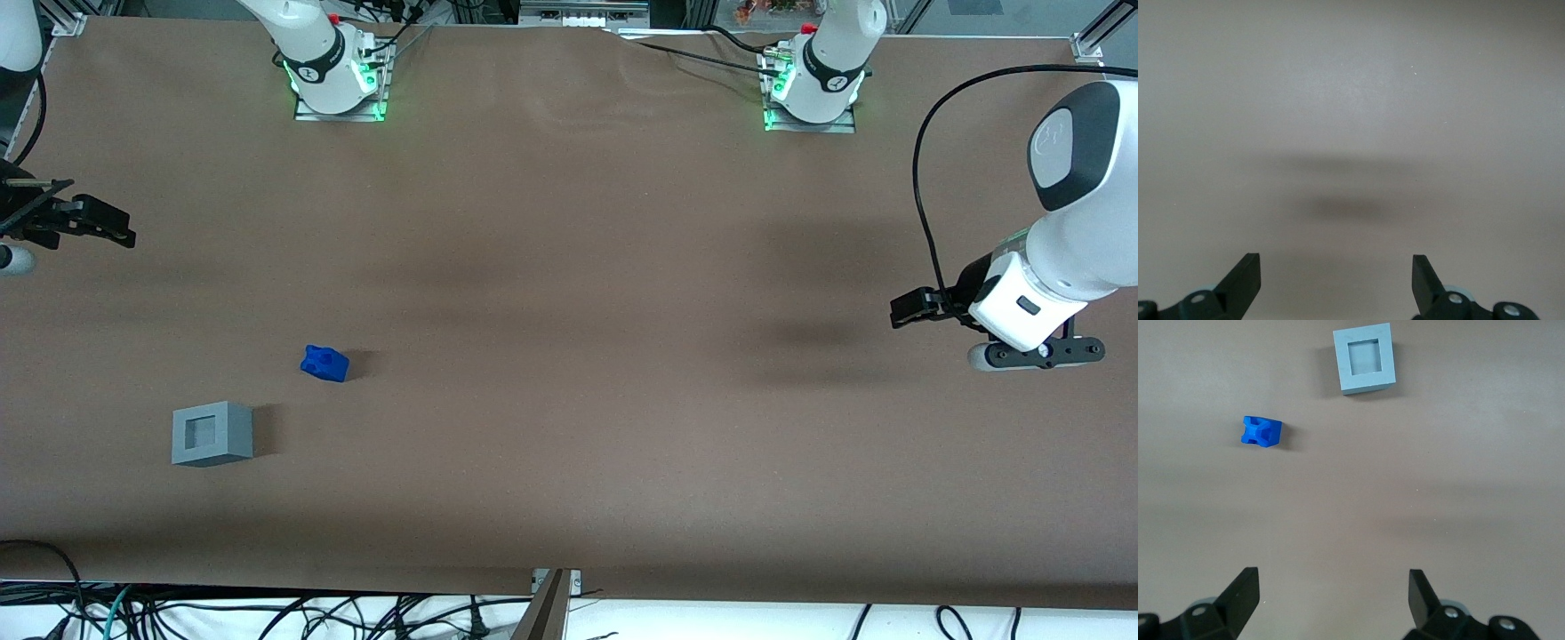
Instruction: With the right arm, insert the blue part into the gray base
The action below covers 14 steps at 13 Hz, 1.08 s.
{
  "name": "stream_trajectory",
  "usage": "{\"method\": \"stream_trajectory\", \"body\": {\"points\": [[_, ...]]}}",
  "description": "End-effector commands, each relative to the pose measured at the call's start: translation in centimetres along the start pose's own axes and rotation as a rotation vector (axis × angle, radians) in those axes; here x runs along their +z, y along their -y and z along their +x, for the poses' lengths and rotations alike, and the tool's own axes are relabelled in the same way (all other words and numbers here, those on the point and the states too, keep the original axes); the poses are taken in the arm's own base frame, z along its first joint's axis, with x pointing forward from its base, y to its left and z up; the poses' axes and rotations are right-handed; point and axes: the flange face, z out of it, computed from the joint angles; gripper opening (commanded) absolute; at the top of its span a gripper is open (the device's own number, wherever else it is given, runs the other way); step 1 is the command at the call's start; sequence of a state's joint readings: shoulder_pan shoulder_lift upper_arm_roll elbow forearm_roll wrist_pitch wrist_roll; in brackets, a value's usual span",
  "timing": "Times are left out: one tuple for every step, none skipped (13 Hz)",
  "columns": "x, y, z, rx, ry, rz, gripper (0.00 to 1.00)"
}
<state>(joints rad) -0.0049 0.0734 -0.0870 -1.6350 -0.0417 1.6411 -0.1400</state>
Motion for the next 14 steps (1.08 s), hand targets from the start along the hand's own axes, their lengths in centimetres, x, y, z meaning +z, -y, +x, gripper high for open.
{"method": "stream_trajectory", "body": {"points": [[-0.59,0.34,0.17,0.004,-0.009,-0.006,0.99],[-0.59,0.33,0.17,0.001,-0.008,-0.007,0.99],[-0.67,0.48,0.2,-0.002,-0.01,-0.009,0.99],[-0.67,0.48,0.2,-0.002,-0.01,-0.009,0.99],[-0.67,0.48,0.2,-0.004,-0.01,-0.009,0.99],[-0.6,0.49,0.2,-0.002,-0.008,-0.009,0.99],[-0.51,0.49,0.24,-0.002,-0.007,-0.009,0.99],[-0.51,0.49,0.24,-0.004,-0.007,-0.009,0.99],[-0.51,0.4,0.22,-0.001,-0.007,-0.009,0.99],[-0.51,0.4,0.22,-0.002,-0.007,-0.009,0.99],[-0.51,0.49,0.24,-0.004,-0.007,-0.009,0.99],[-0.42,0.32,0.25,-0.001,-0.005,-0.009,0.99],[-0.43,0.31,0.27,-0.004,-0.007,-0.009,0.99],[-0.04,0.3,0.52,0.0,-0.003,-0.011,0.99]]}}
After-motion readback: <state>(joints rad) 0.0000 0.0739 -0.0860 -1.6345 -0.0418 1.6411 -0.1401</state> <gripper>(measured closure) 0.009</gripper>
